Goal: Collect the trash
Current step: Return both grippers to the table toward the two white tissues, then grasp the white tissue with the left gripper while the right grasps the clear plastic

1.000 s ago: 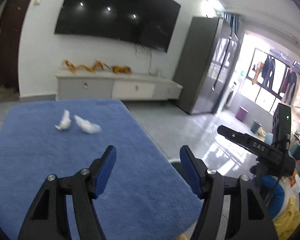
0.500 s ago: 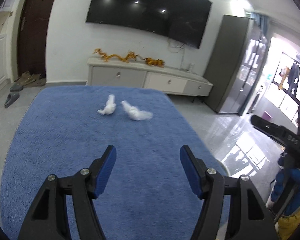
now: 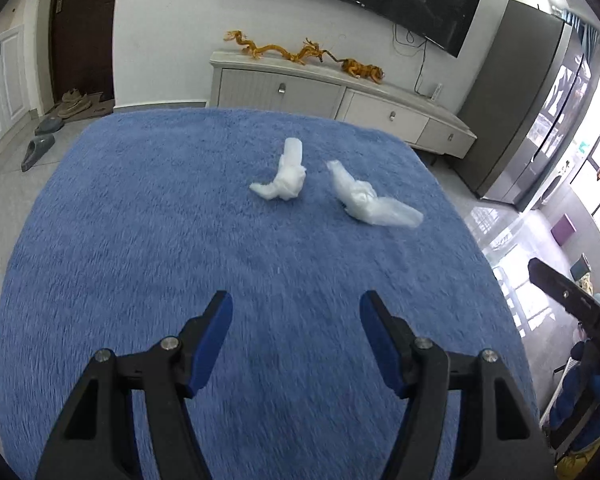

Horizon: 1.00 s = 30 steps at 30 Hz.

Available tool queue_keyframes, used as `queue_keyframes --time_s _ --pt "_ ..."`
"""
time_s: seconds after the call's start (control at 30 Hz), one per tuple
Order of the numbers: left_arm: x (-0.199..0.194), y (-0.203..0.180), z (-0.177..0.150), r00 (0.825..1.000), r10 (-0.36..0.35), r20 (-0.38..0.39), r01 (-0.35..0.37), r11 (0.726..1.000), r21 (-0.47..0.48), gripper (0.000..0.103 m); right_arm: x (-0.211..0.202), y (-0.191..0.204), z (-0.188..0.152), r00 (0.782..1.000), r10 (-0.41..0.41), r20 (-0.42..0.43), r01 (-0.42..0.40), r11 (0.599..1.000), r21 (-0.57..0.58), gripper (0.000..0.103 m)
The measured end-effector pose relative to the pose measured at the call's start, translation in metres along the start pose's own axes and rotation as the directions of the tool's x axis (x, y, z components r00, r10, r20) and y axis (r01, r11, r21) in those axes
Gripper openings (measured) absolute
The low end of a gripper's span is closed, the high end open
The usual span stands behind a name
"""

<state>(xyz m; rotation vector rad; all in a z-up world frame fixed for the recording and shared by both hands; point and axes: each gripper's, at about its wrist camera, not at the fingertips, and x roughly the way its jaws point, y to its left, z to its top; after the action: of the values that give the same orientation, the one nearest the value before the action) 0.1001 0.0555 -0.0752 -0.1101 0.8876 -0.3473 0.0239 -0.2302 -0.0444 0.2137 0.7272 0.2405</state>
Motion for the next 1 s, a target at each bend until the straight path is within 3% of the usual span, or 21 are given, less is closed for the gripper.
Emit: queue_keyframes --time_s 0.27,0.57,0.73,0.8,0.9,1.0 --pt "0.062 0.011 0.062 0.999 -0.031 -0.020 0.033 0.997 0.076 0.064 0.066 0.005 0.025 0.995 0.081 -0.055 -0.082 0.996 -0.021 0.061" --pt "0.120 0.016 0.093 0.995 -0.045 -0.091 0.057 0.989 0.140 0.053 0.128 0.017 0.042 0.988 0.100 -0.114 -0.109 0.991 -0.074 0.061" --pt "0.134 0.020 0.098 0.994 -0.045 -0.094 0.060 0.986 0.154 0.033 0.153 0.024 0.044 0.985 0.084 -0.149 -0.100 0.990 -0.101 0.061" --pt "0.132 0.026 0.098 0.994 -0.062 -0.093 0.074 0.989 0.128 0.025 0.164 0.029 0.045 0.984 0.074 -0.163 -0.093 0.989 -0.116 0.054" --pt "0.127 0.034 0.094 0.993 -0.079 -0.090 0.087 0.992 0.090 0.024 0.174 0.033 0.047 0.981 0.075 -0.178 -0.098 0.987 -0.124 0.038" --pt "0.116 0.038 0.088 0.993 -0.079 -0.082 0.085 0.994 0.074 0.023 0.179 0.037 0.047 0.979 0.079 -0.190 -0.105 0.986 -0.130 0.029"
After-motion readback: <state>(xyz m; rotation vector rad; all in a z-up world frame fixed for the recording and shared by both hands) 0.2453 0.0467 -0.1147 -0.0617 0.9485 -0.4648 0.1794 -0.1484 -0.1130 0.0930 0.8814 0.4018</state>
